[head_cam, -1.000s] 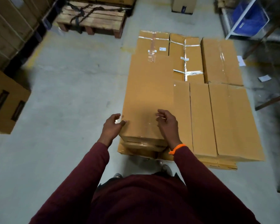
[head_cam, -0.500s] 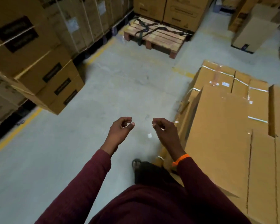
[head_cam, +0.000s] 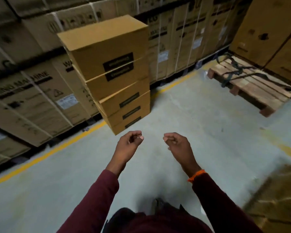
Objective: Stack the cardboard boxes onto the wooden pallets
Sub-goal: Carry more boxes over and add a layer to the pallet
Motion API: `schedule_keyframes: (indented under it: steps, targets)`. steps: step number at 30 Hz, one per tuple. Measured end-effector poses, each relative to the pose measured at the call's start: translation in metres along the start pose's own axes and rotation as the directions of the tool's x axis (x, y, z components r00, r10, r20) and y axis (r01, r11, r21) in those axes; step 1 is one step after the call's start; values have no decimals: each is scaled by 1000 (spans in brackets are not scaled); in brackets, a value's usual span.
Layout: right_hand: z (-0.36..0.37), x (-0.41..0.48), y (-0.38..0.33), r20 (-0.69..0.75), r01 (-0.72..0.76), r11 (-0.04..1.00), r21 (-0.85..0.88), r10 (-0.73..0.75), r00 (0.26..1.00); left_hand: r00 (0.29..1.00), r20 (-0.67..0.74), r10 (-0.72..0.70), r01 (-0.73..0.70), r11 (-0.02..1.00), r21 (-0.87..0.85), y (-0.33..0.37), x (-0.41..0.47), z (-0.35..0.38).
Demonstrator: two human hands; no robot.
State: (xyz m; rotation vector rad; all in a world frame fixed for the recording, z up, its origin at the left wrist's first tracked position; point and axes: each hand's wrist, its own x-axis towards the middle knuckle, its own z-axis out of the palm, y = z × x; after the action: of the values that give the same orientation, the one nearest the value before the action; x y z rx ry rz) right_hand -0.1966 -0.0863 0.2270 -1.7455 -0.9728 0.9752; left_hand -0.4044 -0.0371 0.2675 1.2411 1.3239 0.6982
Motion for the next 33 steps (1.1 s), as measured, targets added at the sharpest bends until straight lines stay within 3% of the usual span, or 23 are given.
schedule_keyframes:
  steps: [8, 16, 21, 25, 29, 33]
  targets:
    - [125, 144, -80, 207, -23, 998, 58, 11, 978, 978, -175, -114, 94, 989, -116, 7, 138, -114]
    - [252, 266, -159, 198, -76, 991, 113, 52, 979, 981, -192, -39, 11, 990, -143, 65, 327, -249]
    - [320, 326, -223, 163, -1, 981, 192, -31, 986, 935, -355, -18, -55, 979, -194, 109, 431, -334]
    - [376, 366, -248, 223, -27, 975, 219, -23, 974, 904, -428, -10, -98, 968, -230, 130, 499, -373]
    - [401, 420, -258, 156, -33, 975, 221, -2, 988, 906, -420, 43, -142, 968, -208, 148, 554, -400]
    - [403, 453, -267, 92, -76, 968, 238, 55, 994, 925, -380, 0, -74, 981, -181, 160, 600, -431]
